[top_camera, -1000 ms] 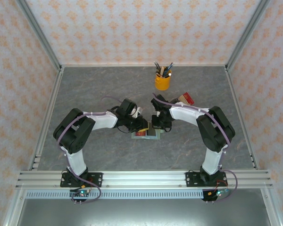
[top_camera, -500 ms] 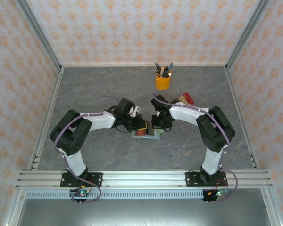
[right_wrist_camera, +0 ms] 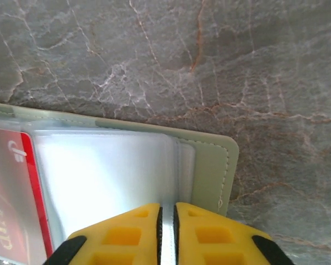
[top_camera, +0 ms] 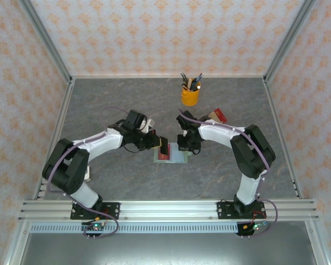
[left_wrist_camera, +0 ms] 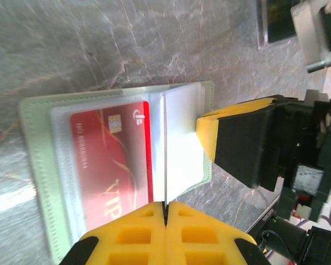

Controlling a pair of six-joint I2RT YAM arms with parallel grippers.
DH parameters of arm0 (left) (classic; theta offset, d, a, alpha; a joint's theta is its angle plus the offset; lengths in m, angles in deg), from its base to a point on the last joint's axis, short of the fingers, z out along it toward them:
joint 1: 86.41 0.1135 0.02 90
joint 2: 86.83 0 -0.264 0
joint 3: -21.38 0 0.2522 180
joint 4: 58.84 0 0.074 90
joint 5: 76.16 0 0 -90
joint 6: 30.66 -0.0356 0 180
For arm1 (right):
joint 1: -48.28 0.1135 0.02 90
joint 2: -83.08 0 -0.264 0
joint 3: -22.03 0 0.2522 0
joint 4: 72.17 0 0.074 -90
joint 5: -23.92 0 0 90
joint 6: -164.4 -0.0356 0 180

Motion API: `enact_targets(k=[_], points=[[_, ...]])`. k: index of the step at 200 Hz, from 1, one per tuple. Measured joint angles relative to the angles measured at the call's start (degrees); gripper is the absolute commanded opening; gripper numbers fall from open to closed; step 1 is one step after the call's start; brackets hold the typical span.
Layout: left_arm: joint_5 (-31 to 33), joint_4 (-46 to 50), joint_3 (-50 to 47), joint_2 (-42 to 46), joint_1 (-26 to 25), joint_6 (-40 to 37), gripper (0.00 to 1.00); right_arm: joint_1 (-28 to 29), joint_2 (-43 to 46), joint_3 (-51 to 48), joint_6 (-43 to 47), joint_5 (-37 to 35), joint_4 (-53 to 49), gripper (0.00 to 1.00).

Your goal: Take the credit cards out of the card holder

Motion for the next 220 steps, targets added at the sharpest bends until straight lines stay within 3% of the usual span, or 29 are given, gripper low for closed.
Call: enact_targets(k=[50,72,99,140,187,220], points=[[0.66,1.05,-0.35,9.22,1.68,2.51,0.0,-2.29,16.37,-1.88,-1.53,3.41,5.27,0.69],[0.07,-1.07,-0.68,12.22,1.68,6.78,0.0,-4.61,22.18,-3.04,-3.23,9.11,9.79,0.79],[-2.08,-5.53,-0.76,13.99,1.68,12.07,0.0,-5.75,22.99,-4.28,-6.36,16.35,15.13,0.85],[-5.46,-12.41,-0.94,15.65,1.68,18.71,0.0,-5.75,22.97,-6.56,-12.57,25.9,23.43,0.78],[-7.15,-16.9,-2.19,16.74,1.68,22.73,0.0,-6.08,22.97,-7.5,-19.15,32.7,32.35,0.52],[-7.1,-17.22,-2.54,16.98,1.88,23.52,0.0,-6.71,22.97,-8.04,-21.42,33.7,33.7,0.33]])
